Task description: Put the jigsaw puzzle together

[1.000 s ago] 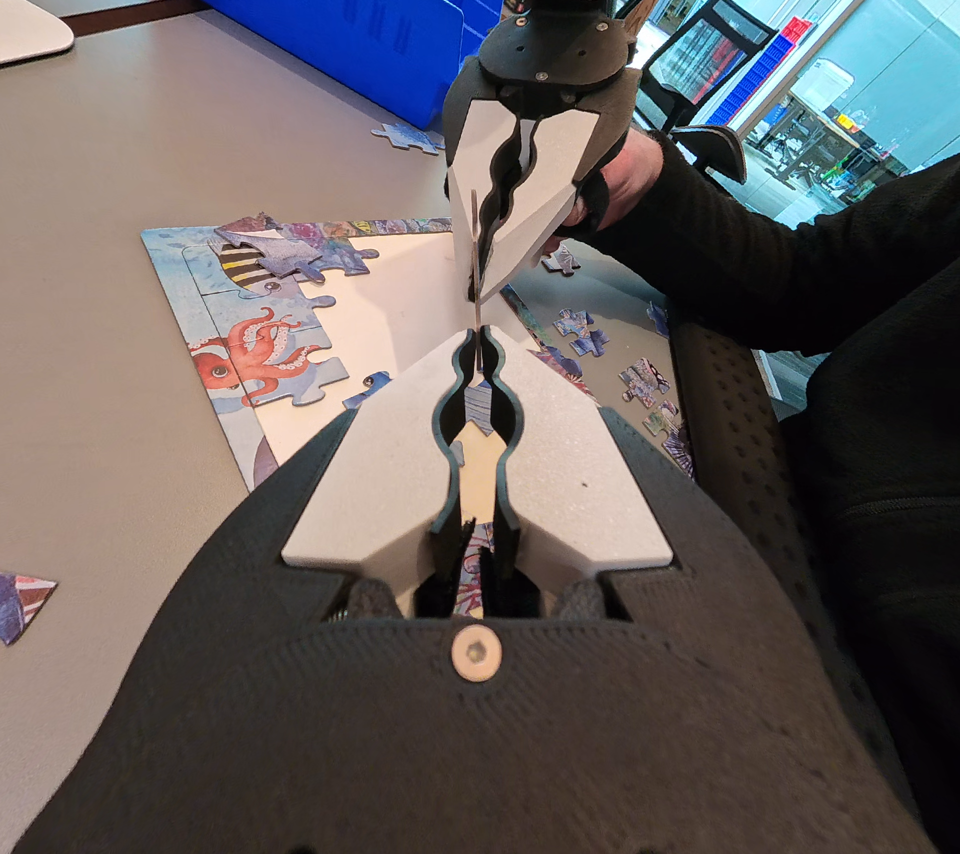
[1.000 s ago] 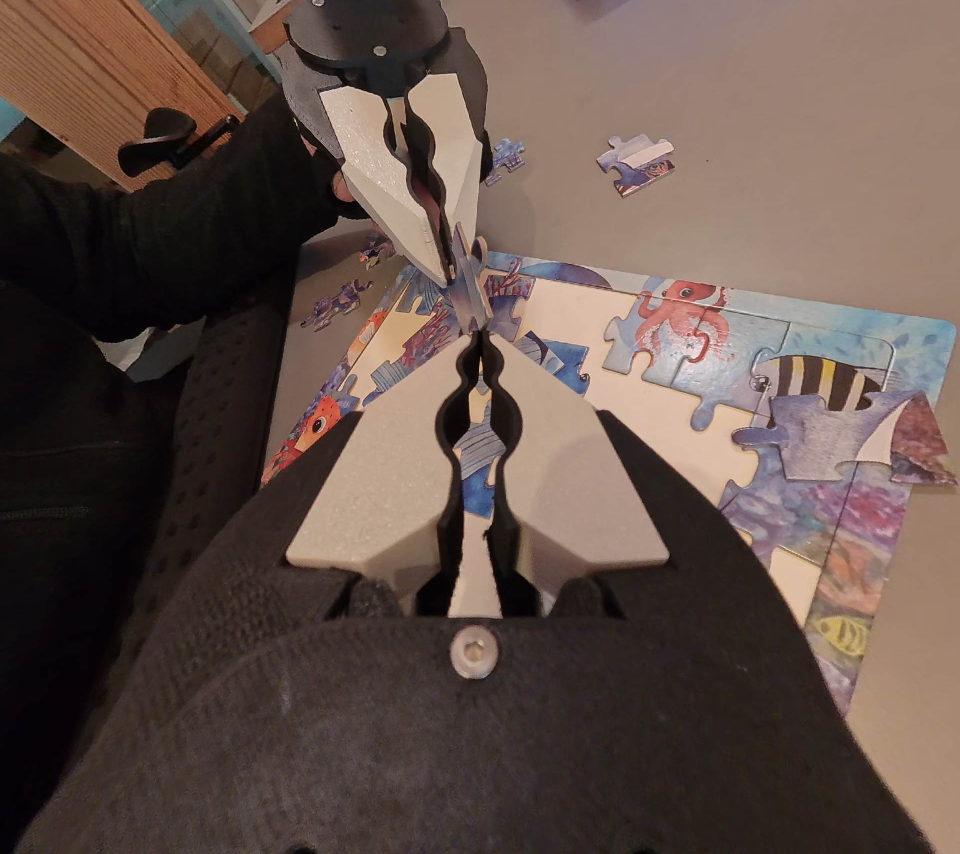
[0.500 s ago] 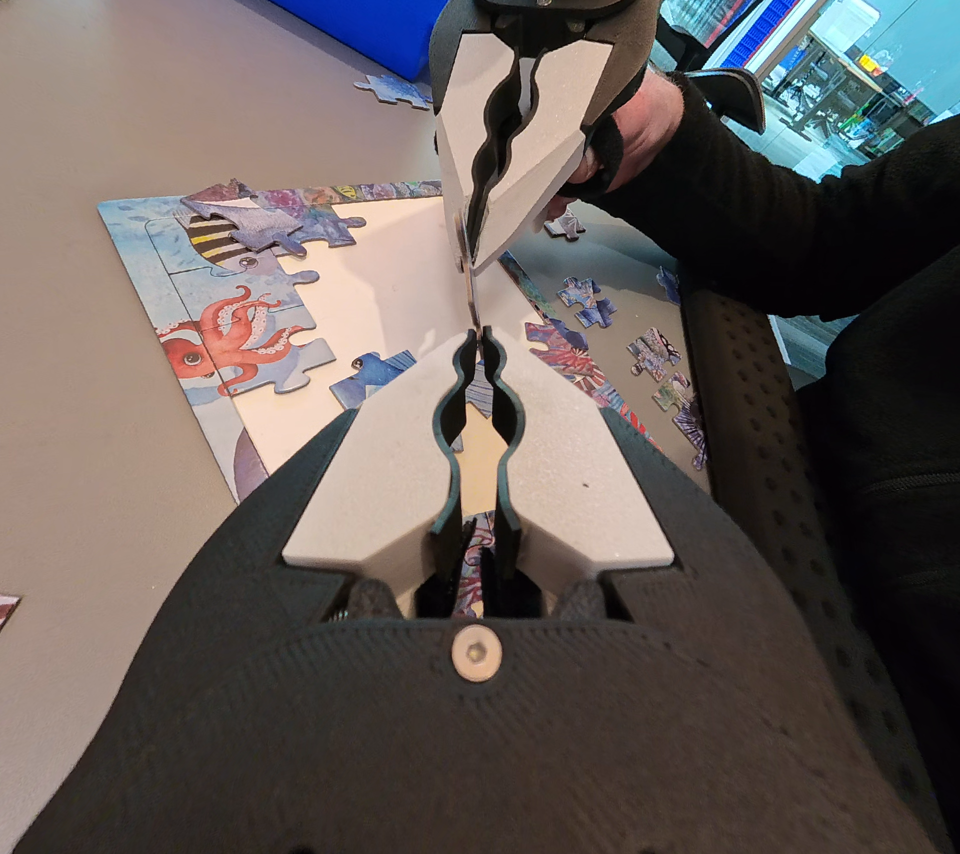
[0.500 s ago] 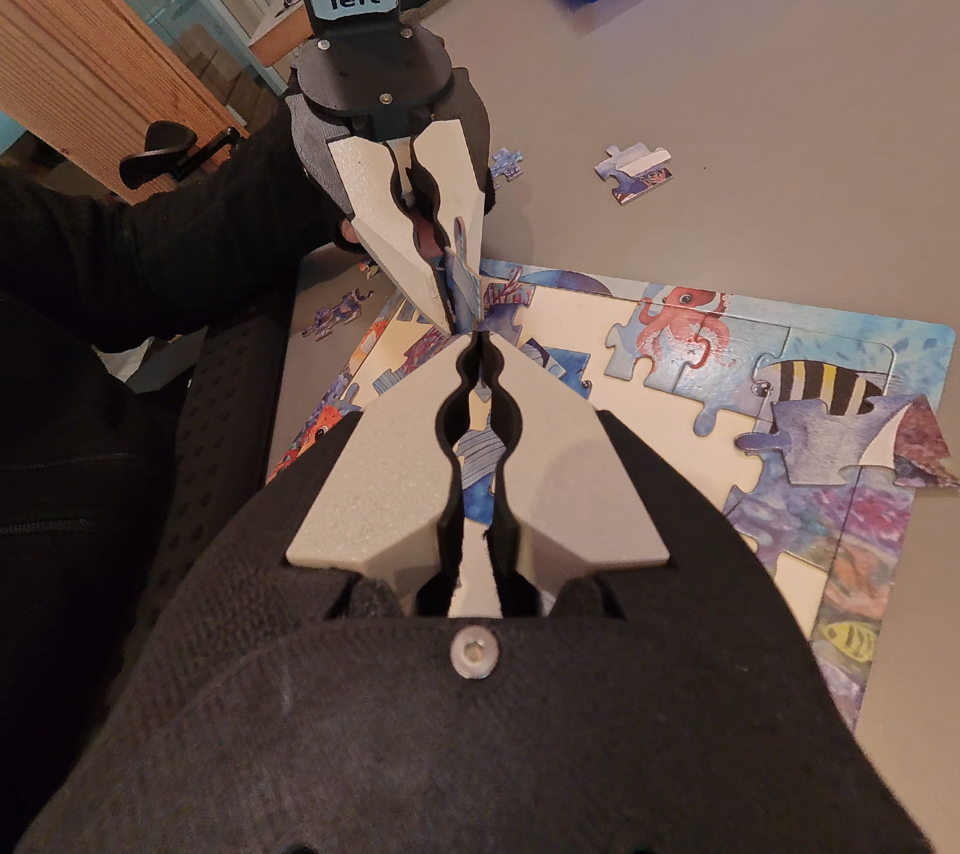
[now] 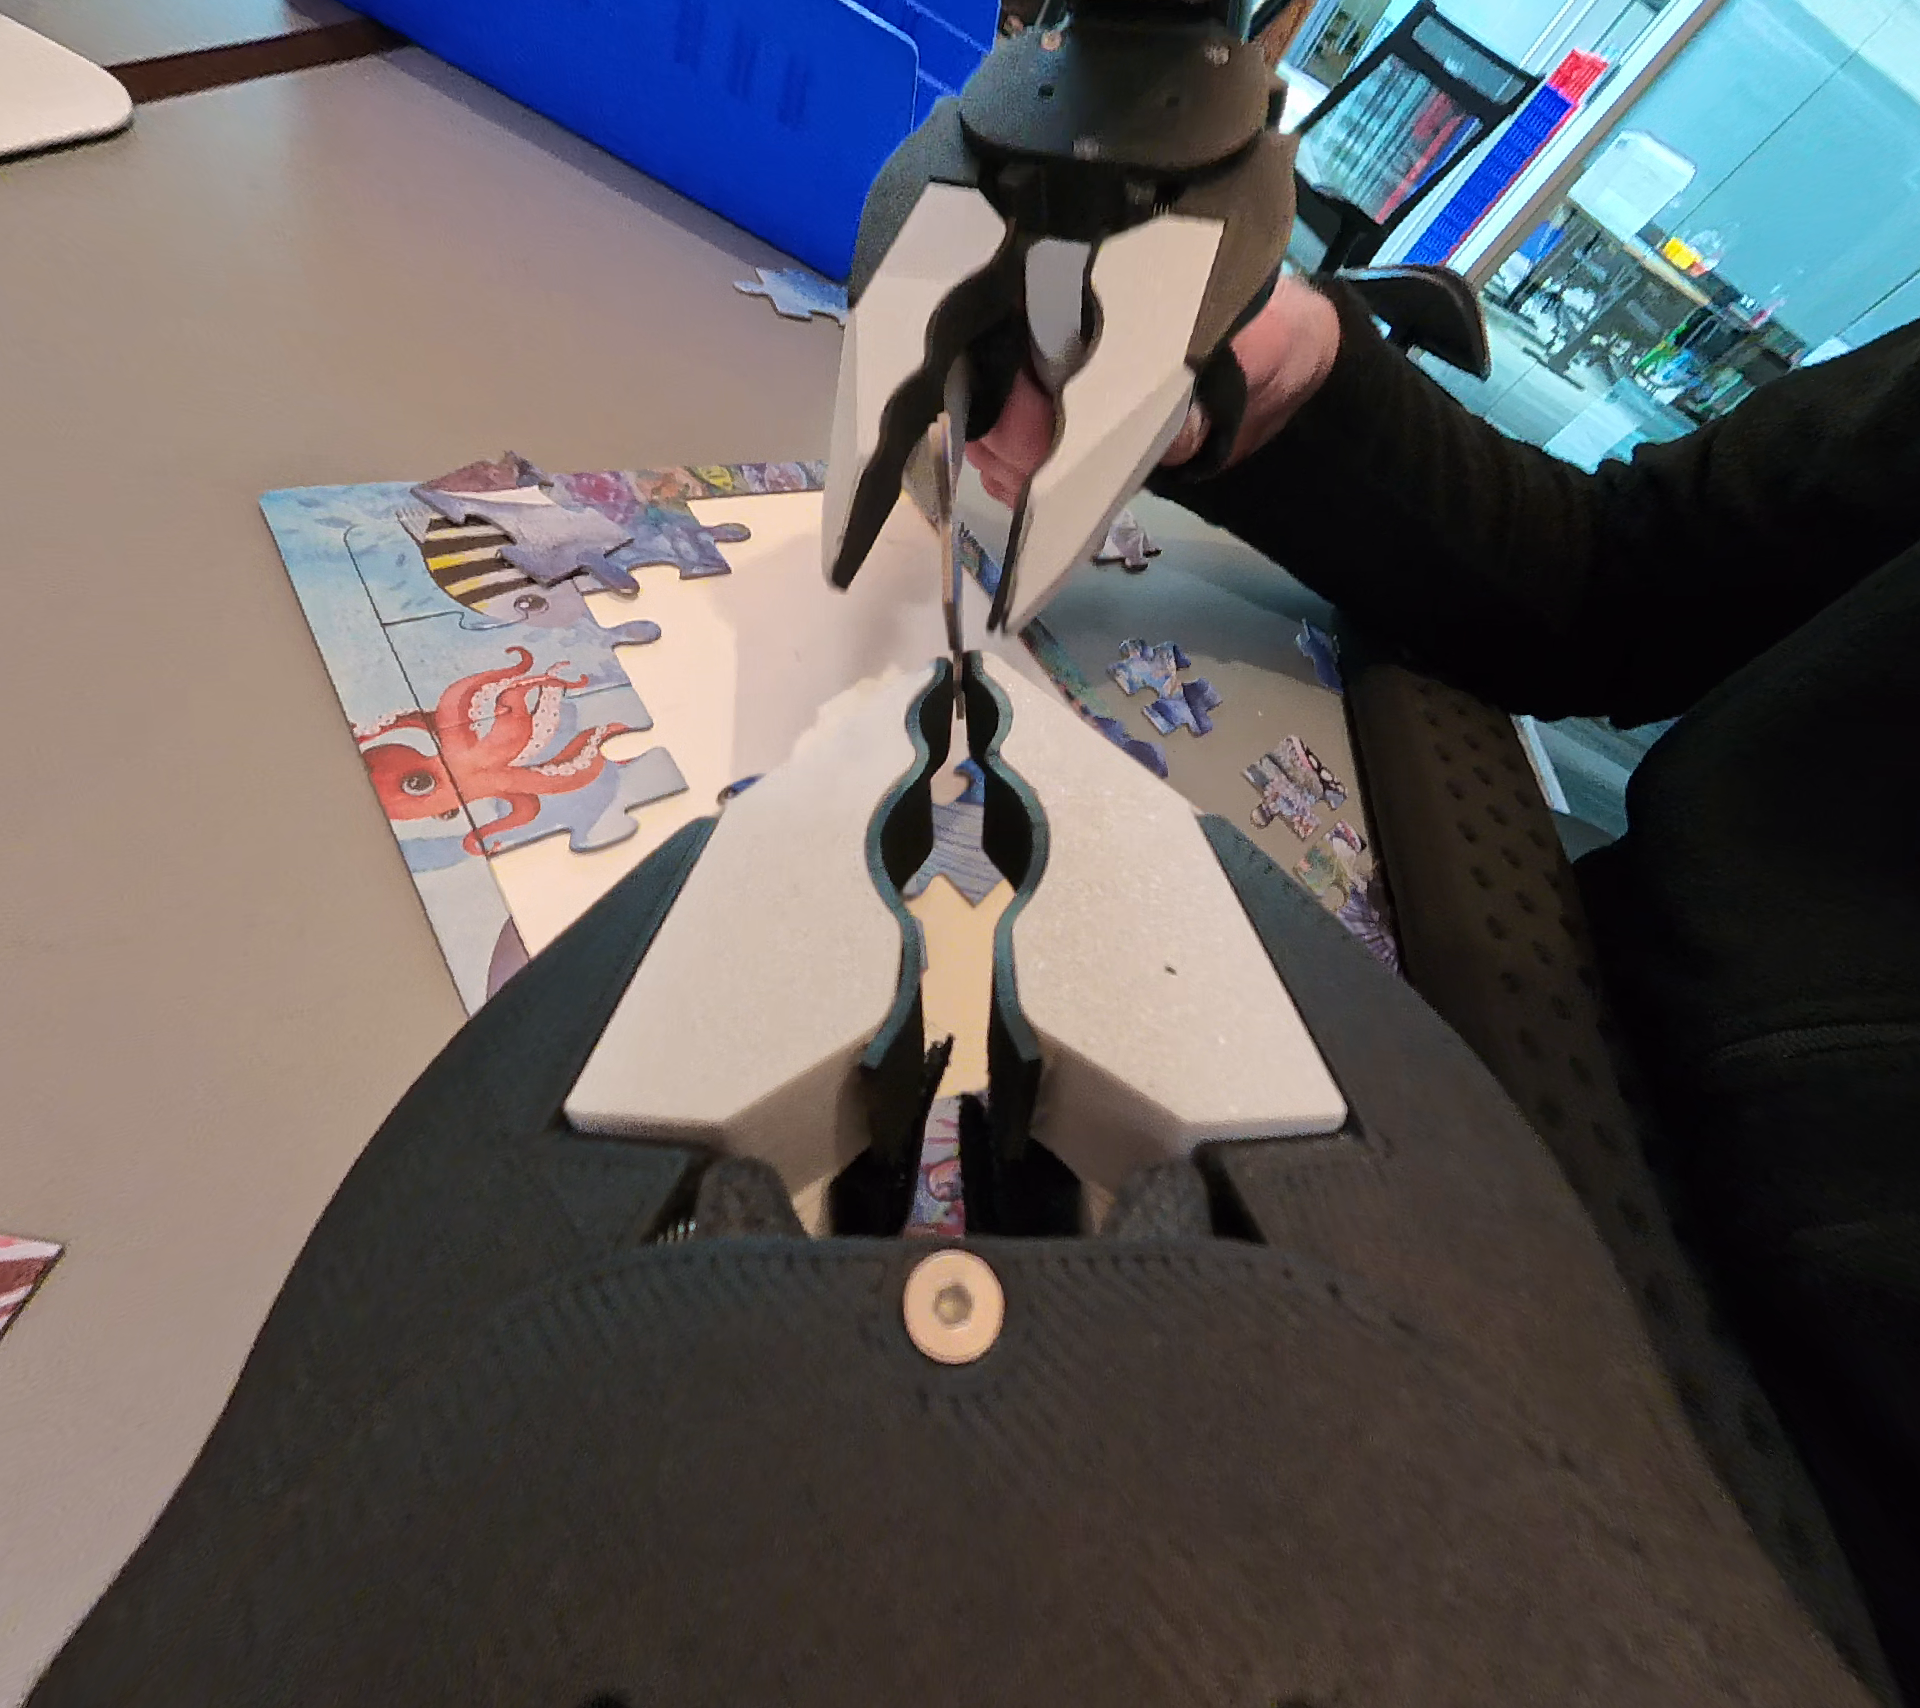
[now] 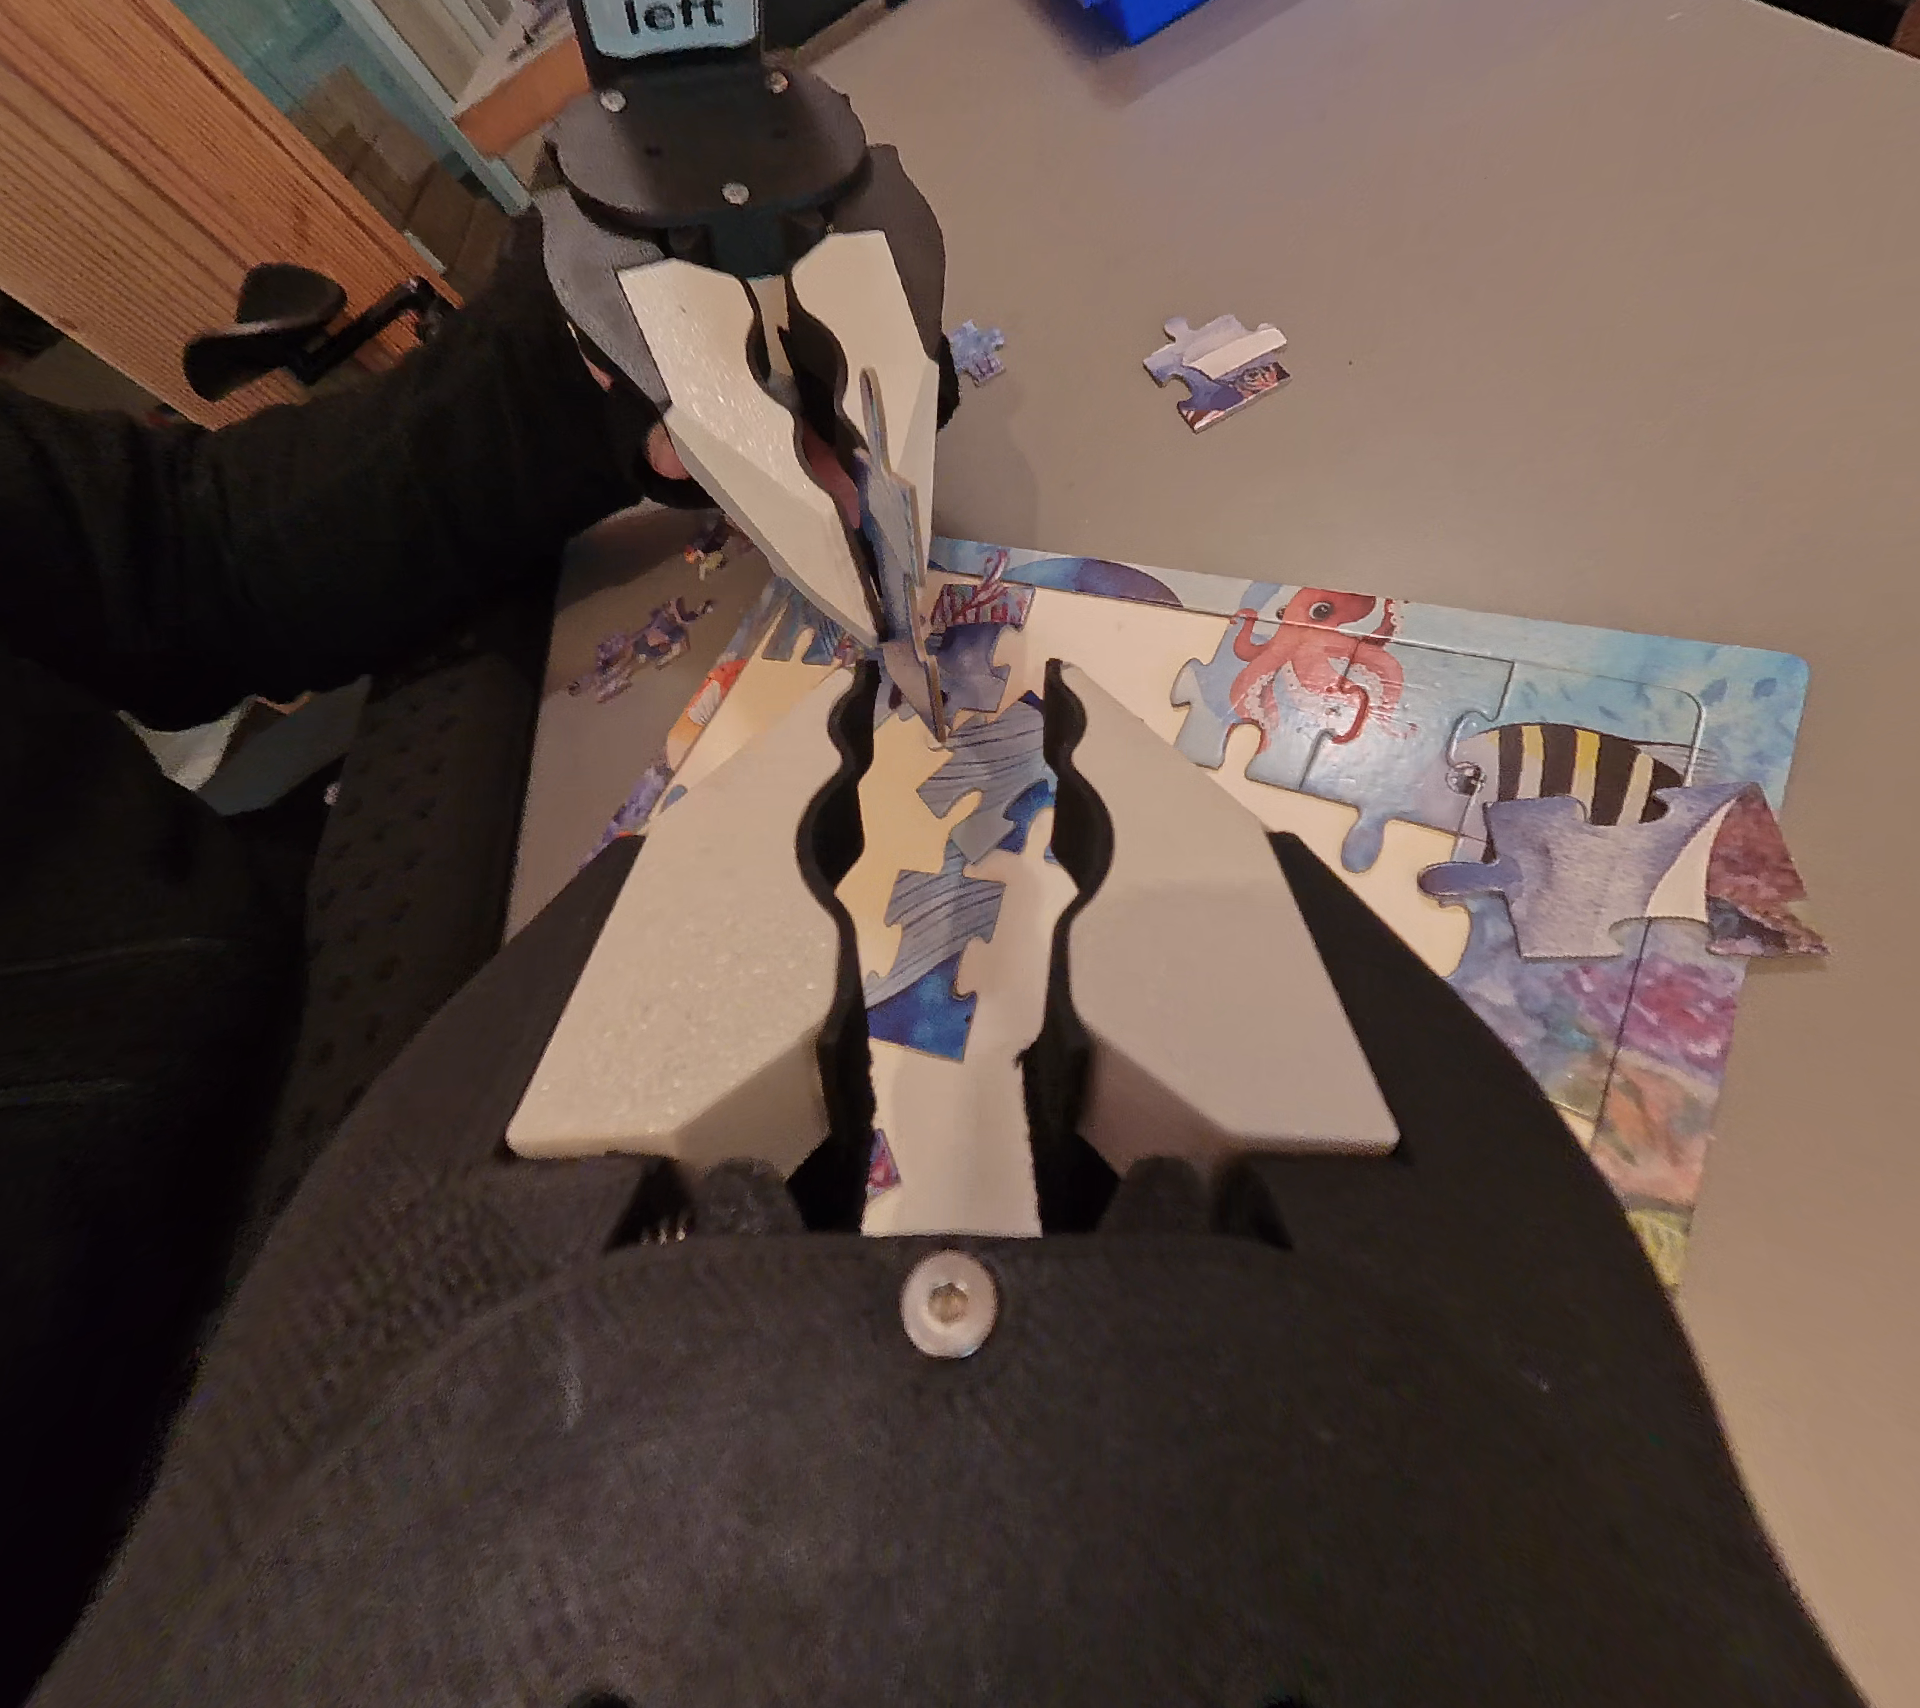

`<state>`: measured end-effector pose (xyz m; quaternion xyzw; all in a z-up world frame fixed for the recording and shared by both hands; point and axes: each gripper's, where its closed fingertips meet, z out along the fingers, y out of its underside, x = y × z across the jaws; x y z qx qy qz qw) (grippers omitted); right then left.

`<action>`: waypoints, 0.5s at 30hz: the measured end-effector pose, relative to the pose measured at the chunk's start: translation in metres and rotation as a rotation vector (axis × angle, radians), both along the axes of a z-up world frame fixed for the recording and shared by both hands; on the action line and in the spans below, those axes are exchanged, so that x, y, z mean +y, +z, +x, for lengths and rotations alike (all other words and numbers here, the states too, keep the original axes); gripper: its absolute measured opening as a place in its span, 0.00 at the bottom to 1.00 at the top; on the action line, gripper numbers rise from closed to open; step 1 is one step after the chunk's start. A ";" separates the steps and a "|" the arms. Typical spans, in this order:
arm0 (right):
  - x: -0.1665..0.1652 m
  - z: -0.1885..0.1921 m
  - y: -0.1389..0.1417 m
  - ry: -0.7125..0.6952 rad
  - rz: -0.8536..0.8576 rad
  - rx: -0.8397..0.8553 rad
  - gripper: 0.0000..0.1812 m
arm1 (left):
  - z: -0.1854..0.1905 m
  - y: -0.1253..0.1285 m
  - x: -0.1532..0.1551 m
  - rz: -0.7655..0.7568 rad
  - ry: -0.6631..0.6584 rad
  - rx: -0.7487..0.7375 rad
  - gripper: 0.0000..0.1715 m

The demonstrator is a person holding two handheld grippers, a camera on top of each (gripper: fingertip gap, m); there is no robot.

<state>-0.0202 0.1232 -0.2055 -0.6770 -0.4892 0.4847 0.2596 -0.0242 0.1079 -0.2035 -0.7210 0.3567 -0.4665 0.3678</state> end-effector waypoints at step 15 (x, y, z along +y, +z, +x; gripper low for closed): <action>-0.014 -0.002 -0.002 0.075 0.012 -0.028 0.00 | -0.013 -0.005 0.006 0.015 0.041 0.051 0.09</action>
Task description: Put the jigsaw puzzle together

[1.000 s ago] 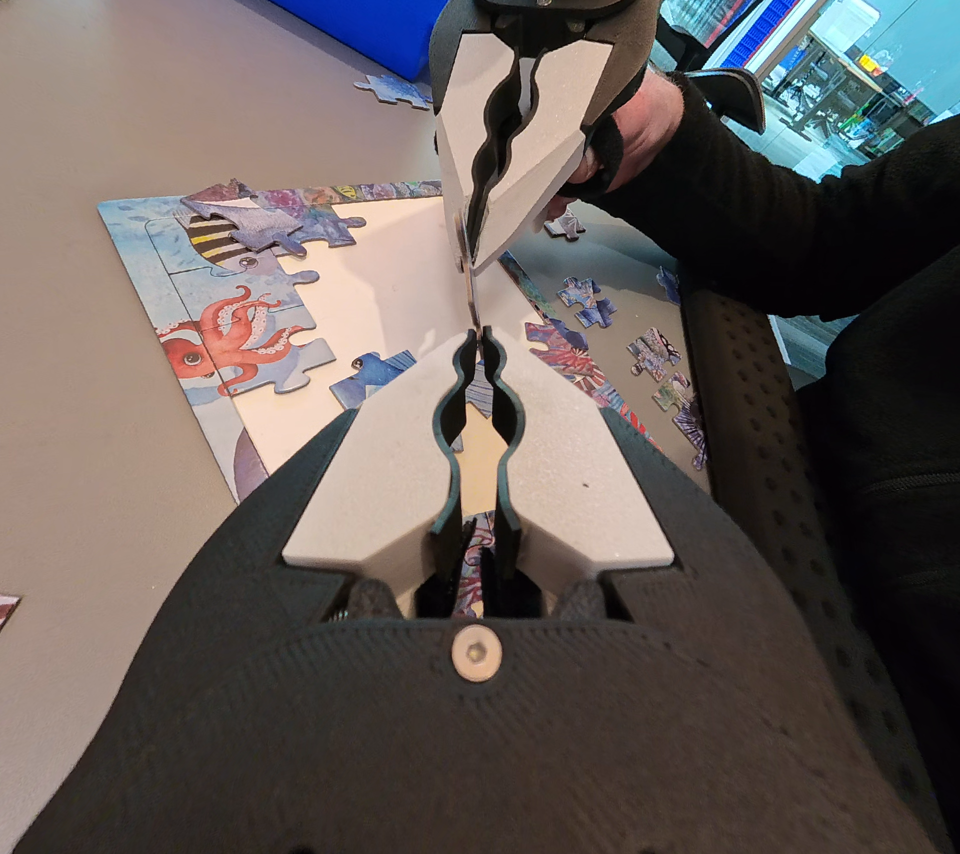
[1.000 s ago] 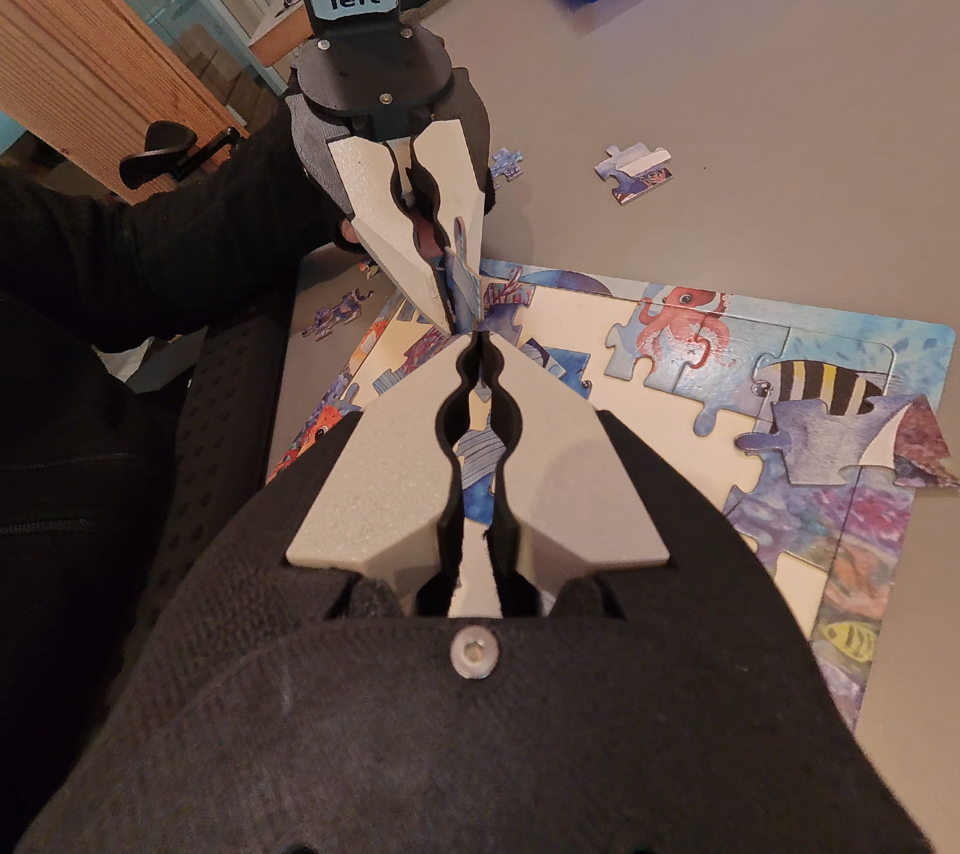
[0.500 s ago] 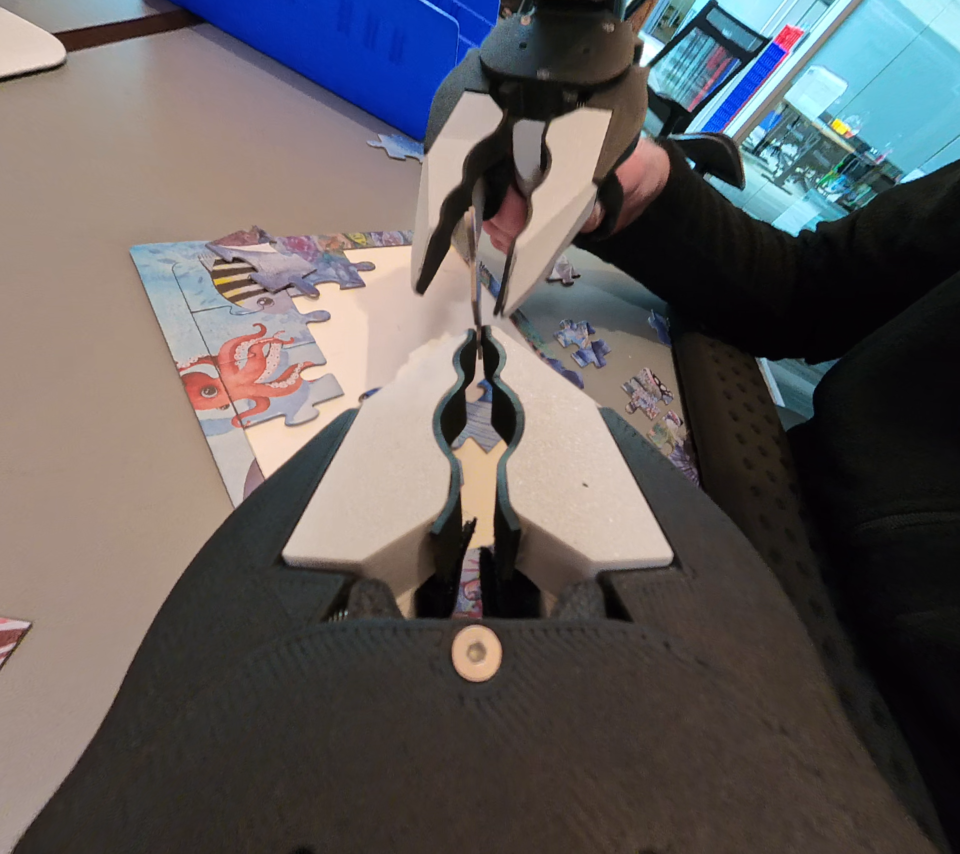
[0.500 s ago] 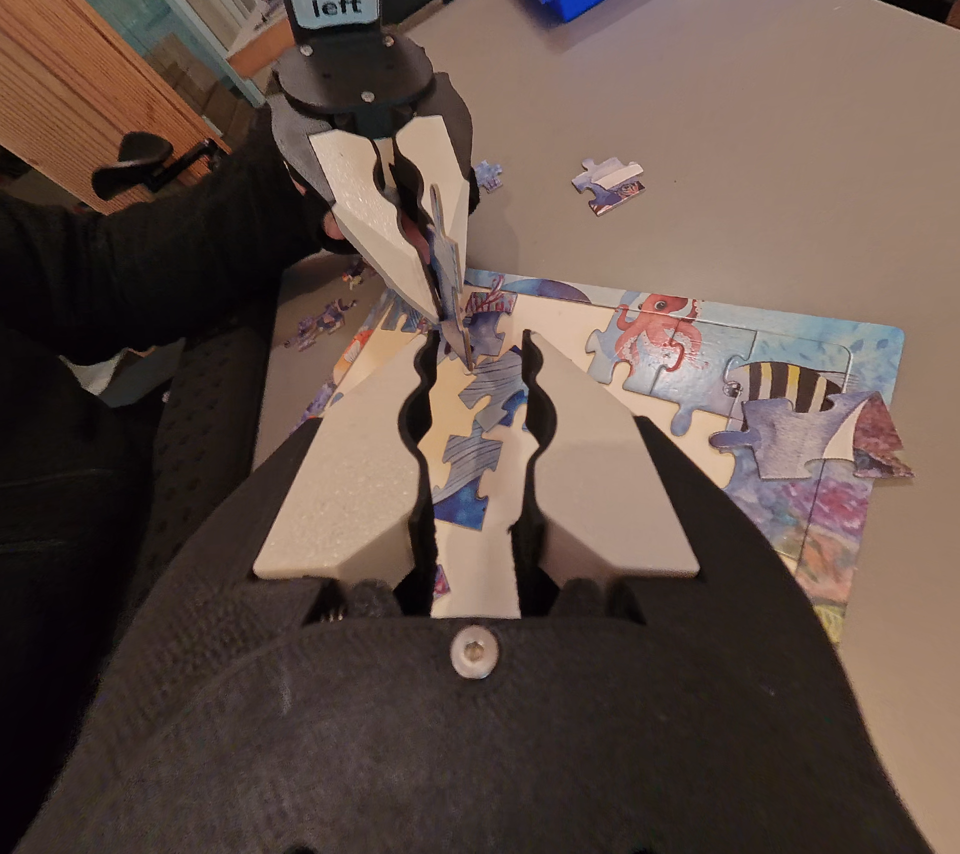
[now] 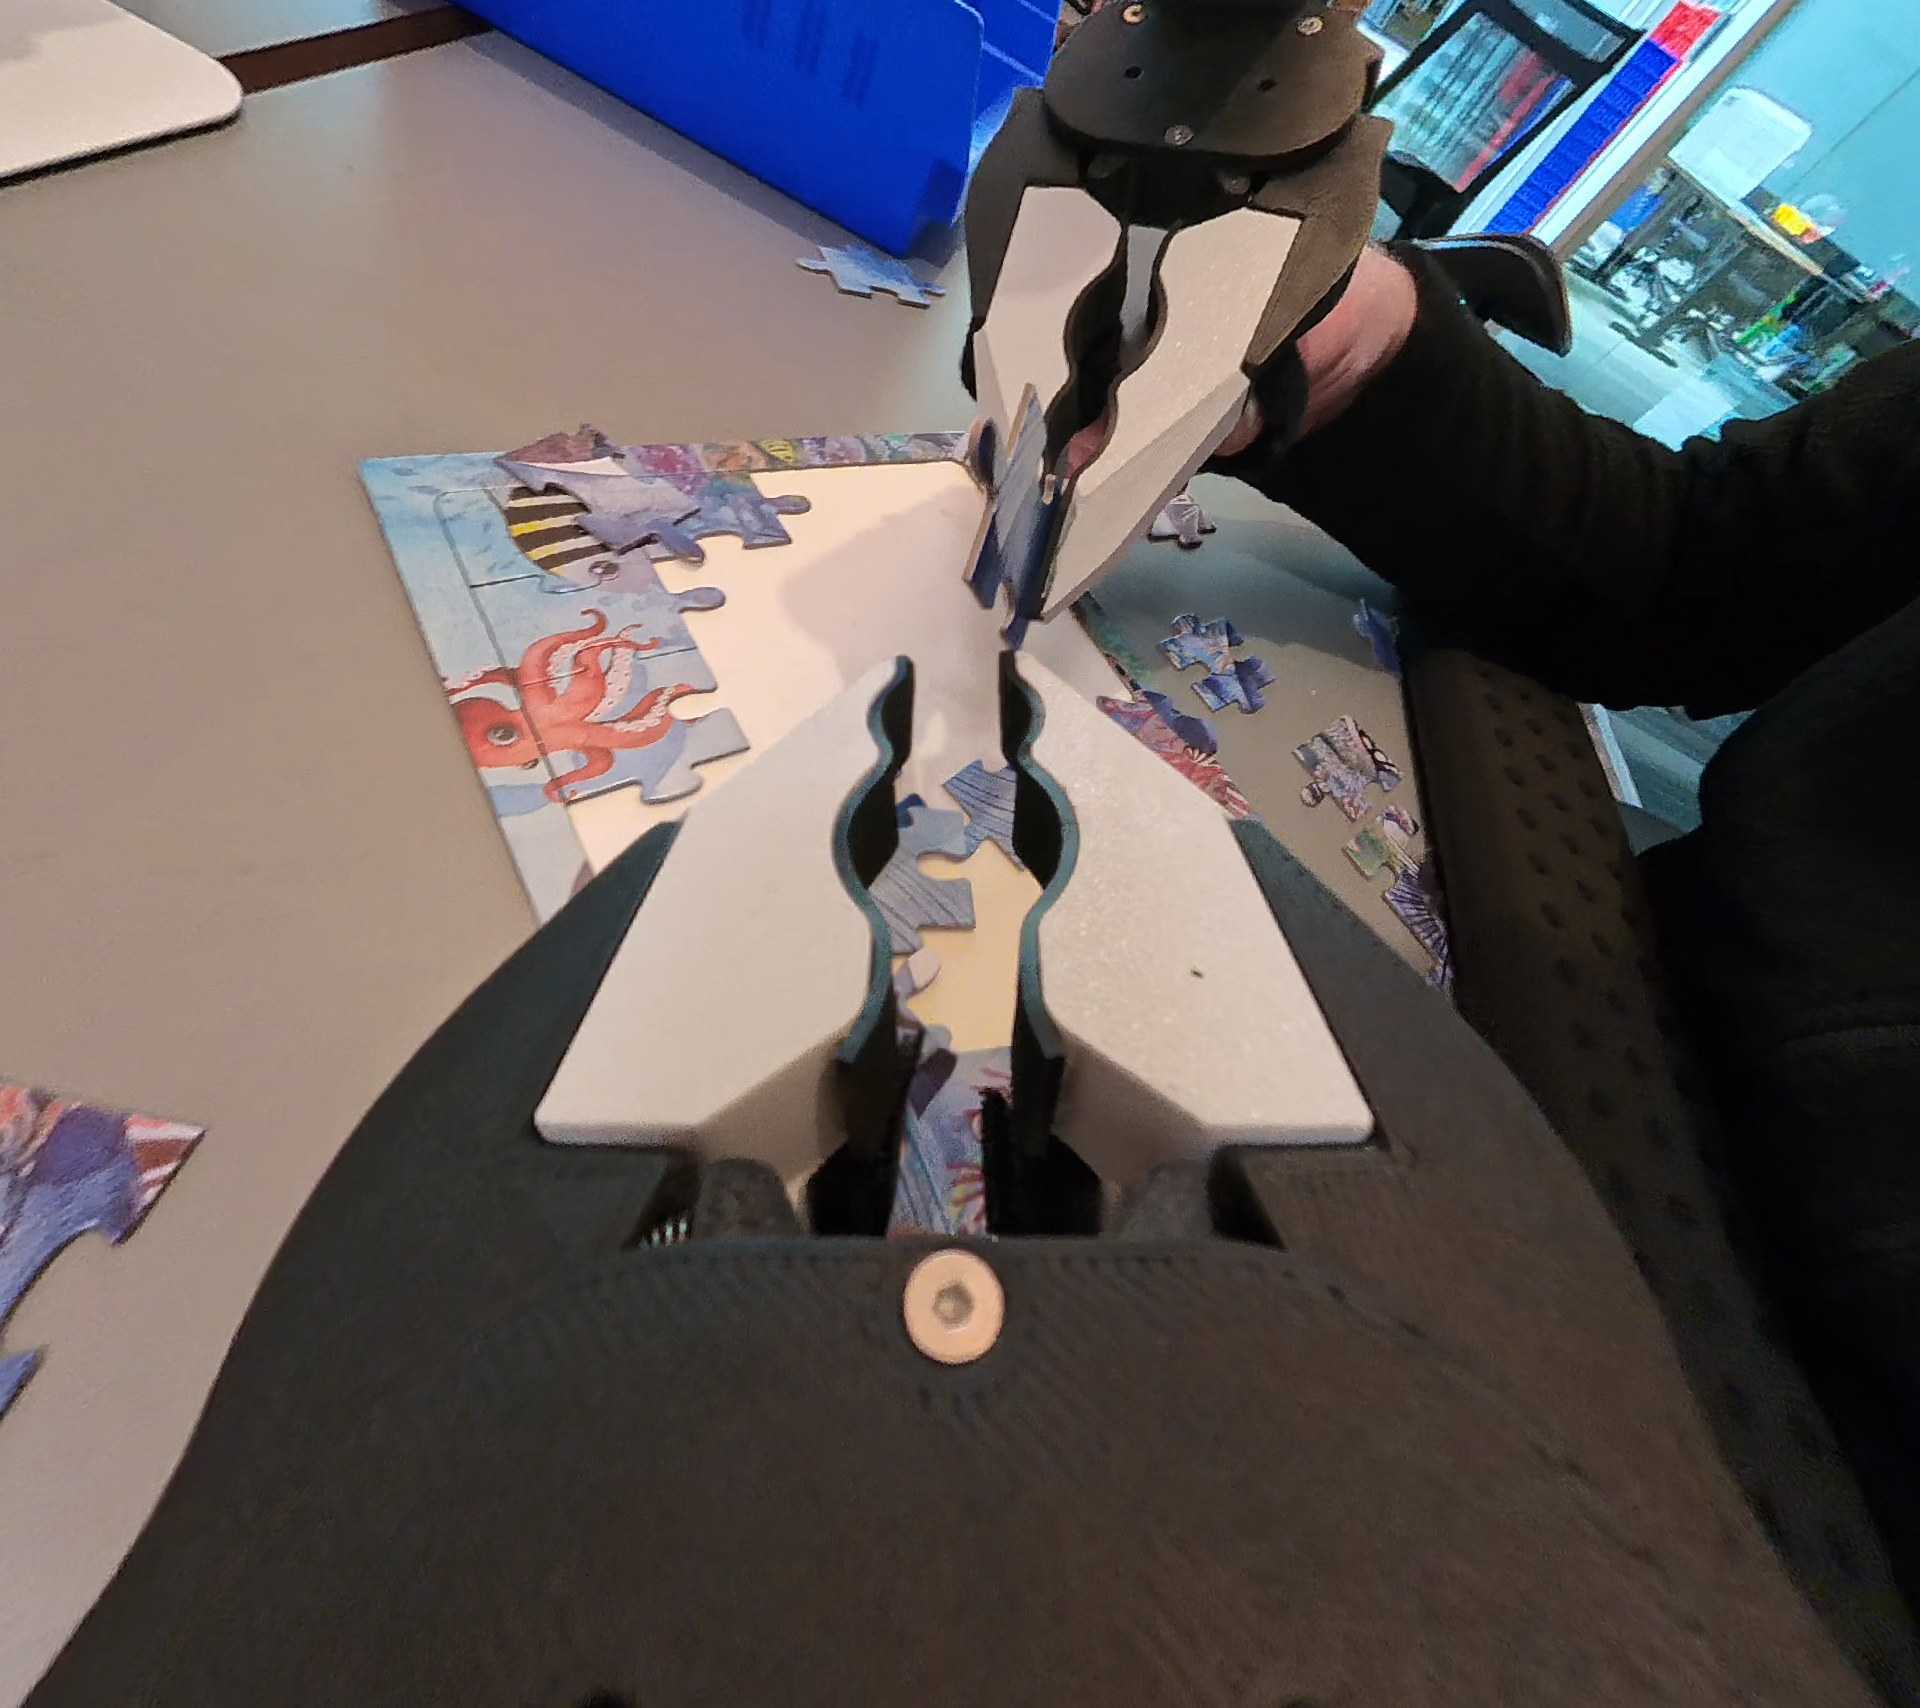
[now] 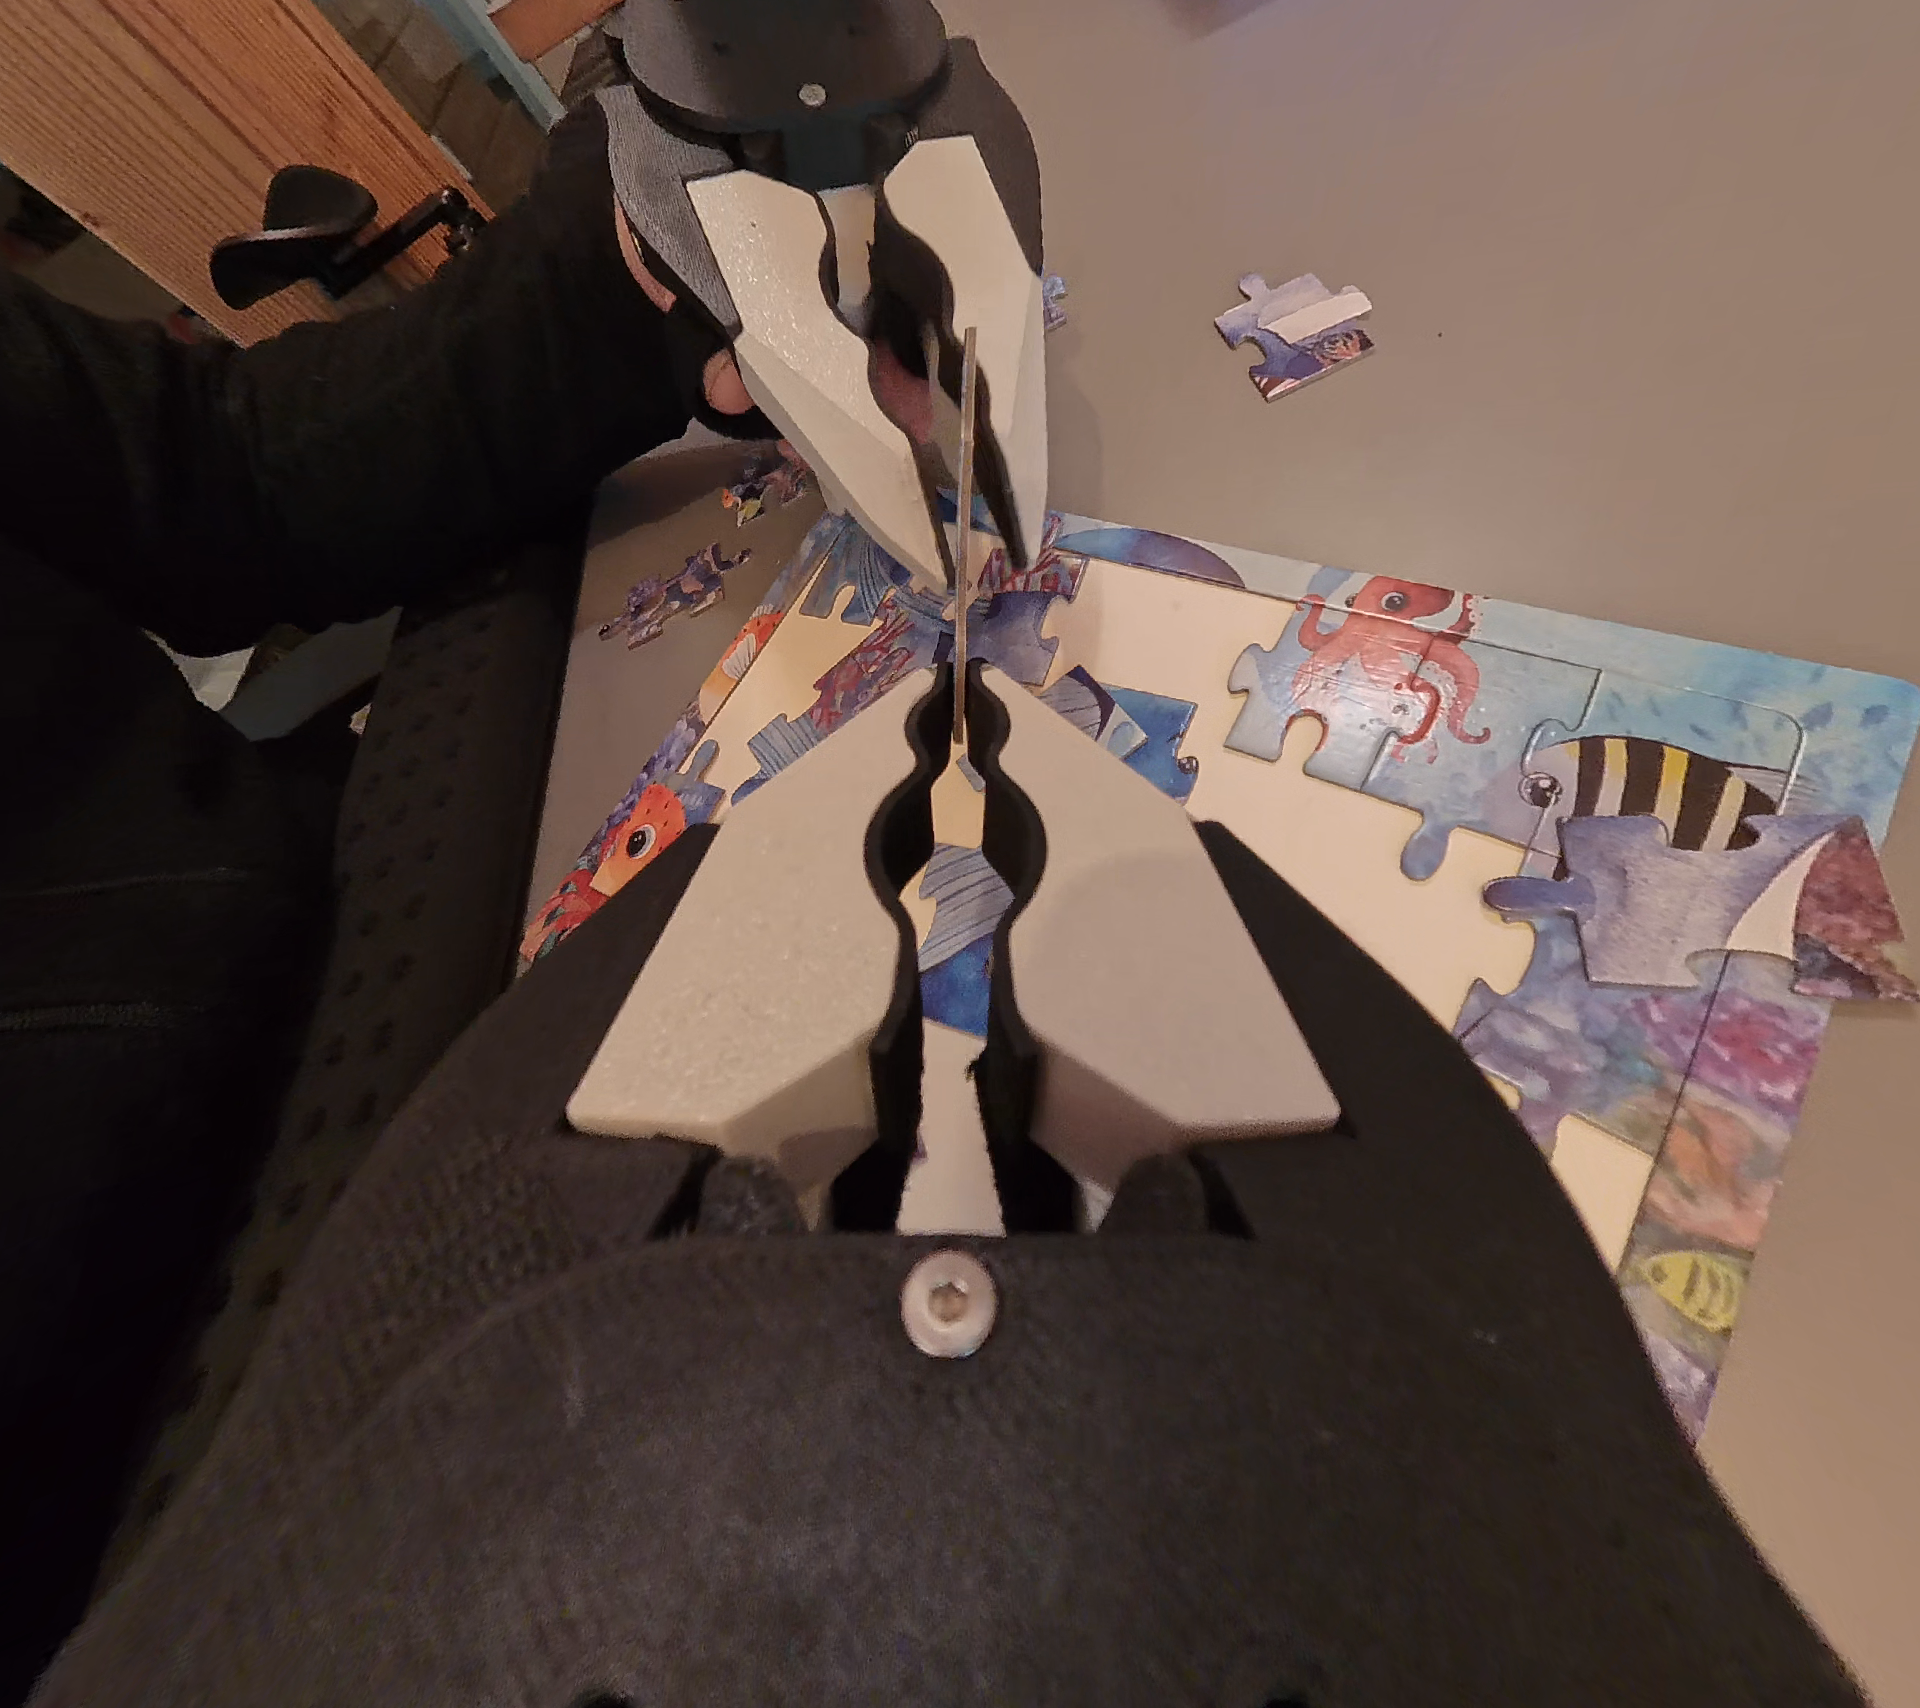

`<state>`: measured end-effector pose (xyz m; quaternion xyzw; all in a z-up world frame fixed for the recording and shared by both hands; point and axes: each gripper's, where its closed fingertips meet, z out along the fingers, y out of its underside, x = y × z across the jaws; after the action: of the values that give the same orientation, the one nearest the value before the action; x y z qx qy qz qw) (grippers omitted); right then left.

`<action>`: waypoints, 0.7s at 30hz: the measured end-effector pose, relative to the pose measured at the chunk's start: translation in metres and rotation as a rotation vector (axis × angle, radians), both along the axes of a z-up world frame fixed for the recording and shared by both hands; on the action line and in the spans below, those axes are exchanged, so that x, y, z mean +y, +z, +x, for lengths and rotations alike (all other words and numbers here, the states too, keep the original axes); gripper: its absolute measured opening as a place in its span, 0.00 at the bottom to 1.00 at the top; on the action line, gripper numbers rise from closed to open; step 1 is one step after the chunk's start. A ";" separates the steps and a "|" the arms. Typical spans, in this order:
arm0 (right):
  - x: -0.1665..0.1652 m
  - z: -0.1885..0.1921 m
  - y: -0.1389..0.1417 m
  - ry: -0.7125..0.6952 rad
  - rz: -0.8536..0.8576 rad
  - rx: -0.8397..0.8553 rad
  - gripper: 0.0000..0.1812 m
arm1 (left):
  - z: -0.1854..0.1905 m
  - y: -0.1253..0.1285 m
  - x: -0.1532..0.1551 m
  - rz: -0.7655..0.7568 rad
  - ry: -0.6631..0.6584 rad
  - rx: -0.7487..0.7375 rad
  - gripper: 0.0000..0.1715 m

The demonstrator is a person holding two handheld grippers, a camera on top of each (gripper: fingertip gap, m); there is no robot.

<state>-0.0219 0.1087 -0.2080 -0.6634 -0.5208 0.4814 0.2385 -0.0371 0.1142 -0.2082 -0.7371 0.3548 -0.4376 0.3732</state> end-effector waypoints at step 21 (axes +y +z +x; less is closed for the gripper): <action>0.025 0.000 -0.012 -0.124 0.352 -0.150 0.25 | 0.000 0.023 0.020 -0.080 0.093 -0.203 0.00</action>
<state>-0.0222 0.1339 -0.2202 -0.6762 -0.5713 0.3165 0.3409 -0.0372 0.1338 -0.1854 -0.7191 0.2627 -0.5059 0.3974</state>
